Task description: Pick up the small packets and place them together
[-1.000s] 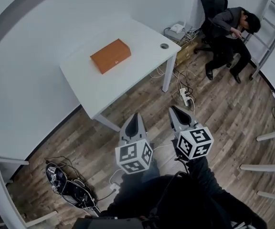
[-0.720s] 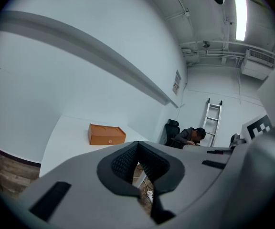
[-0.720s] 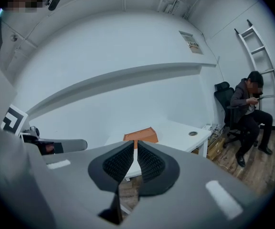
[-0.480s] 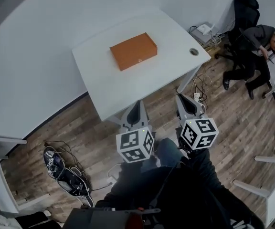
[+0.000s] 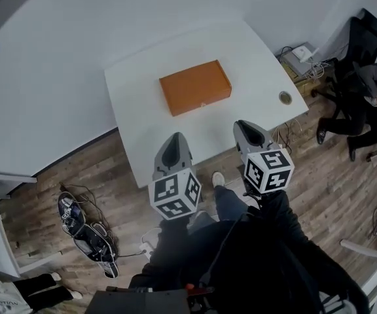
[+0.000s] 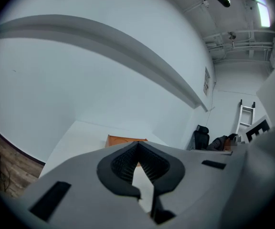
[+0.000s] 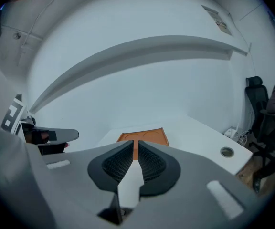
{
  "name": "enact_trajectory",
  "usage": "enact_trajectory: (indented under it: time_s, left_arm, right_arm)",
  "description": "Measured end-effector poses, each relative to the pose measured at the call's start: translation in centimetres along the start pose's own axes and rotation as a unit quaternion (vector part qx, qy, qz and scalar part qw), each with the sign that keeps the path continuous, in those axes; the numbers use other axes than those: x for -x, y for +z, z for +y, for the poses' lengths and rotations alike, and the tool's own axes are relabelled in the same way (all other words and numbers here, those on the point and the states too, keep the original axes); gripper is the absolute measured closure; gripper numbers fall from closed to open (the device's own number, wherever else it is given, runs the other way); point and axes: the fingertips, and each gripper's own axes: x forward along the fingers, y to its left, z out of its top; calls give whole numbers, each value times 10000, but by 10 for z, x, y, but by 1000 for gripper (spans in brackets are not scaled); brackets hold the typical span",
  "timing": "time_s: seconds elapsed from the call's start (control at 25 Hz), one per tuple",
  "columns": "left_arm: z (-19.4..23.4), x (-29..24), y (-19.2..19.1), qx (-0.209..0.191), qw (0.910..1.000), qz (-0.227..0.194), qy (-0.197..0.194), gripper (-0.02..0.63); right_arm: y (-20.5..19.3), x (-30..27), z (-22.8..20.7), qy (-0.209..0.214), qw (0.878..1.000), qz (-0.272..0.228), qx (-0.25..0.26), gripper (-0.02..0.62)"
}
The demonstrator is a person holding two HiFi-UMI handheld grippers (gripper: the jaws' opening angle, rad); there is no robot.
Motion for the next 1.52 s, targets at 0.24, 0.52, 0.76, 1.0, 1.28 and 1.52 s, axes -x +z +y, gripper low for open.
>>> enact_trajectory:
  time_s: [0.24, 0.52, 0.76, 1.0, 1.28, 1.52]
  left_arm:
    - [15, -42, 10, 164, 9991, 33, 400, 607]
    - [34, -62, -1, 277, 9960, 284, 805, 607]
    - [65, -74, -5, 147, 9935, 440, 1042, 607]
    - [83, -87, -13, 145, 9927, 652, 1000, 607]
    - [95, -96, -17, 233, 9924, 801, 905, 607]
    - [107, -106, -25, 254, 9912, 1017, 805, 607]
  right_arm:
    - [2, -66, -14, 540, 9973, 449, 231, 580]
    - [-37, -122, -12, 1234, 9808, 1495, 208, 494]
    - [-65, -161, -14, 1002, 9722, 2042, 560, 492]
    - [-99, -194, -8, 702, 9617, 2577, 620, 446]
    - [-111, -218, -21, -192, 9602, 2708, 651, 445]
    - [-113, -223, -21, -444, 9595, 2710, 628, 517]
